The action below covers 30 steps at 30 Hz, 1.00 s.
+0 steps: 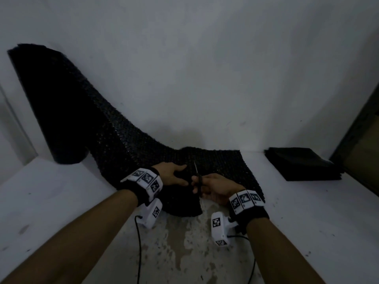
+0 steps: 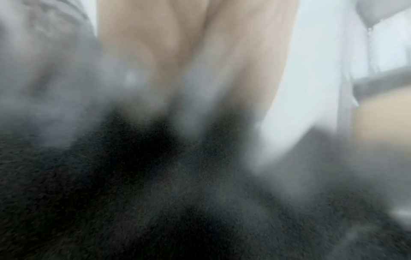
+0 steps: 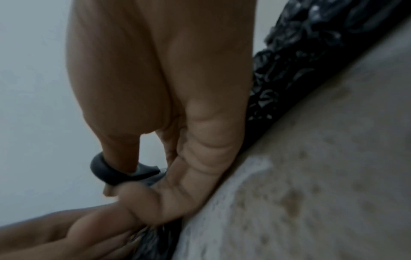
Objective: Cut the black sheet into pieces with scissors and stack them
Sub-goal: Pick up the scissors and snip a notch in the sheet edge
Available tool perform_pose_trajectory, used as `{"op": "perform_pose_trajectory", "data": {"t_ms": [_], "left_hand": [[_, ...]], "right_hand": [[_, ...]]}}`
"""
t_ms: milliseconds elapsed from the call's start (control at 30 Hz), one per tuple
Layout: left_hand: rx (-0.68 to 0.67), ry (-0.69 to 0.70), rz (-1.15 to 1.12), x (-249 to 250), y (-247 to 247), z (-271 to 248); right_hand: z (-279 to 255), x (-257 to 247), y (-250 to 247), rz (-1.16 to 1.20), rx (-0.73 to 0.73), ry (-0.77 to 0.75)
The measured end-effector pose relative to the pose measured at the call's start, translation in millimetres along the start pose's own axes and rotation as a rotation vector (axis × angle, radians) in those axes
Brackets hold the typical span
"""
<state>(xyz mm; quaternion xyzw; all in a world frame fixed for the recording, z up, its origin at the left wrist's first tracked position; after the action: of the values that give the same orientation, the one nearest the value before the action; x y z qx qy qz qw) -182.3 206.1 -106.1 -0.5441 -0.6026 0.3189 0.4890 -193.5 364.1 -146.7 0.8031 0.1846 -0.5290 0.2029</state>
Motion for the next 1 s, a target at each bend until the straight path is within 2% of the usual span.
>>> {"op": "perform_pose_trajectory", "data": {"t_ms": [100,233,367,433,500,700,867,1000], "left_hand": [[0.014,0.002,0.007,-4.2,-6.9,-7.1],[0.032,0.013,-0.003,0.4,-21.0,-15.5],[0.114,0.028,-0.084,18.1,-48.6,-14.6],[0.14,0.019,-0.034,27.8,-55.7,-9.5],[0.145,-0.015,0.016,31.2,-50.4,-1.1],[0.002,-0.066,0.109,23.0,-1.5,19.6],[0.01,-0.068,0.122,15.9,2.2,17.9],[0.048,-0.039,0.142,13.6,0.6,13.3]], "right_hand": [[-1.3,-1.2,1.5,-0.082,-0.01,0.03],[-0.6,1.3,-1.0,-0.077,0.007,0.033],[-0.6,3.5,-2.1,-0.05,-0.004,0.033],[-0.6,4.1,-3.7,-0.048,-0.006,0.04],[-2.3,4.5,-3.3,-0.038,-0.021,0.048],[-4.7,4.4,-2.6,-0.083,-0.056,0.054],[-5.4,1.0,-2.1,-0.037,-0.103,0.082],[-2.2,-3.6,-3.7,-0.077,-0.081,0.1]]}}
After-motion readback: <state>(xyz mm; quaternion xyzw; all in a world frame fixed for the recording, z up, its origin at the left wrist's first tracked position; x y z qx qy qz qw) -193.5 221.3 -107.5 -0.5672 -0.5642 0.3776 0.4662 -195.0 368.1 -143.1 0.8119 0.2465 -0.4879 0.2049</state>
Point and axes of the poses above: each hand's wrist, its own z-axis towards the middle knuckle, its own y-axis out of the palm, x = y × z, the point moved 7 cm from there along z, towards the middle knuckle, and after that the axes turned 2 degrees about z, right-handed, at the moved point
